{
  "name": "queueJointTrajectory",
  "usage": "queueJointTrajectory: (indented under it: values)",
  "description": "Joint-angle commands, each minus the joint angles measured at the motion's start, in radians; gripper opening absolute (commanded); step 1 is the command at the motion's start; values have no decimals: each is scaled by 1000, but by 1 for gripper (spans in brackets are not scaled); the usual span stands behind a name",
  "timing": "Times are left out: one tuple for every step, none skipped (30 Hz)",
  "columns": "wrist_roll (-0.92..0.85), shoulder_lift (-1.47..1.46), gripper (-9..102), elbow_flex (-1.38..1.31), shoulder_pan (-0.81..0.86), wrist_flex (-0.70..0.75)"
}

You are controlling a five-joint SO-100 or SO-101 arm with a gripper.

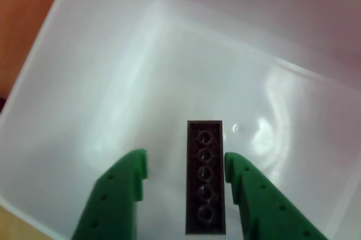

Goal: Put all lego bricks in the bin.

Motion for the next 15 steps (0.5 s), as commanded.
queueJointTrajectory:
  values:
    - [138, 61, 36, -209, -74, 89]
    - [173, 61, 36, -290, -112, 153]
    - [207, 61, 37, -374, -160, 218]
    - [201, 54, 37, -466, -221, 298]
    - [183, 32, 39, -558, -304, 377]
    - [173, -11, 40, -647, -413, 440]
    - [140, -71, 39, -727, -538, 502]
    - [117, -132, 40, -775, -667, 538]
    - [133, -212, 39, -815, -796, 549]
    - [114, -293, 38, -838, -922, 569]
    - [137, -374, 38, -854, -1031, 566]
    - [187, -471, 37, -871, -1114, 529]
    - [238, -551, 36, -882, -1169, 479]
    - [324, -618, 36, -885, -1207, 408]
    - [364, -686, 36, -905, -1241, 403]
